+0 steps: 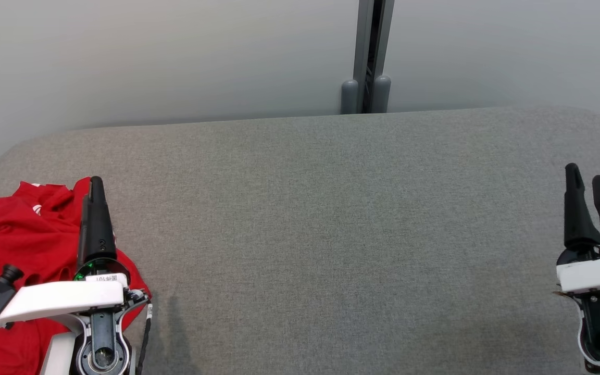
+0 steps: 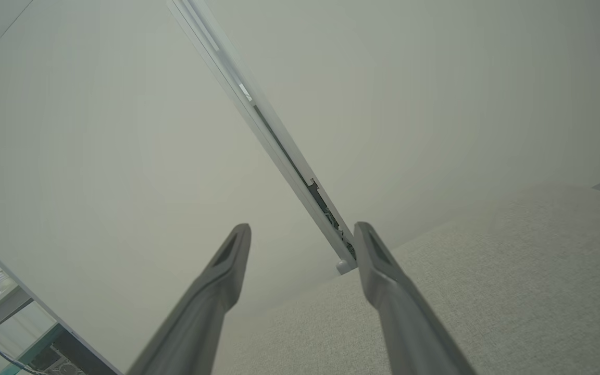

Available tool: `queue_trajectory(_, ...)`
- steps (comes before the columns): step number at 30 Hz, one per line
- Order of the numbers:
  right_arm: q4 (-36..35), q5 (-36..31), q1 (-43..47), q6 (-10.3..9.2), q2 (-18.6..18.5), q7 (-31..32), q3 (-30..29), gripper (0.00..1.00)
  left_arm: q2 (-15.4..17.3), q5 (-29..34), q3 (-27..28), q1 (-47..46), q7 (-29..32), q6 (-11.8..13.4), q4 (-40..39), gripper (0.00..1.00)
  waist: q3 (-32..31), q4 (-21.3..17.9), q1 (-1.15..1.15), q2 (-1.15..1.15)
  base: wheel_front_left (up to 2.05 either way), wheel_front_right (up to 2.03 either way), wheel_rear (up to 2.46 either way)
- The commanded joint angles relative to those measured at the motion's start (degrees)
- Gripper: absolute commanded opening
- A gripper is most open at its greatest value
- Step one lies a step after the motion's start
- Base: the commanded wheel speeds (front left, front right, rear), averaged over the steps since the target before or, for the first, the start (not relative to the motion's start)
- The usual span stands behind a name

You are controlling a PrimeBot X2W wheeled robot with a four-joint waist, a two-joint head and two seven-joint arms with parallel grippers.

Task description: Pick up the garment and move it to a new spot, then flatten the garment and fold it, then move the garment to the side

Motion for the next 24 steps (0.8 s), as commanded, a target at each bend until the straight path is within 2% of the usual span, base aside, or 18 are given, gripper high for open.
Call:
queue_trajectory(1, -1.7, -3.5, -0.4, 0.01, -0.3, -1.0, 1.4, 1.0, 0.2, 2.3, 0.4, -0.2, -0.4, 0.6, -2.0, 1.0, 0.1, 0.1, 0.0, 0.0, 0.0, 0.0, 0.0)
queue_trajectory(7, -2.6, -9.0, 0.2, 0.01, -0.2, -2.3, 3.7, 1.0, 0.3, 9.9, -1.4, 0.8, -0.8, 1.8, -4.8, 1.0, 0.4, 0.2, 0.0, 0.0, 0.0, 0.0, 0.0)
queue_trajectory(8, -3.0, -11.0, 0.3, 0.01, -0.2, -2.8, 4.5, 1.0, 0.3, 13.5, -2.6, 1.4, -1.0, 2.5, -5.8, 1.0, 0.5, 0.3, 0.0, 0.0, 0.0, 0.0, 0.0)
queue_trajectory(12, -3.2, -14.6, 0.7, 0.01, -0.2, -3.8, 6.0, 1.0, 0.3, 21.4, -5.1, 2.2, -1.3, 4.3, -7.7, 1.0, 0.5, 0.3, 0.0, 0.0, 0.0, 0.0, 0.0)
queue_trajectory(17, -3.1, -18.3, 0.7, 0.01, -0.2, -5.0, 7.9, 1.0, 0.3, 27.8, -7.7, 3.4, -1.6, 7.3, -8.0, 1.0, 0.3, 0.5, 0.0, 0.0, 0.0, 0.0, 0.0)
queue_trajectory(24, -2.0, -21.0, 1.9, 0.01, -0.2, -6.5, 10.1, 1.0, 0.3, 37.9, -11.1, 4.7, -2.2, 9.8, -6.1, 1.0, -0.1, 0.7, 0.0, 0.0, 0.0, 0.0, 0.0)
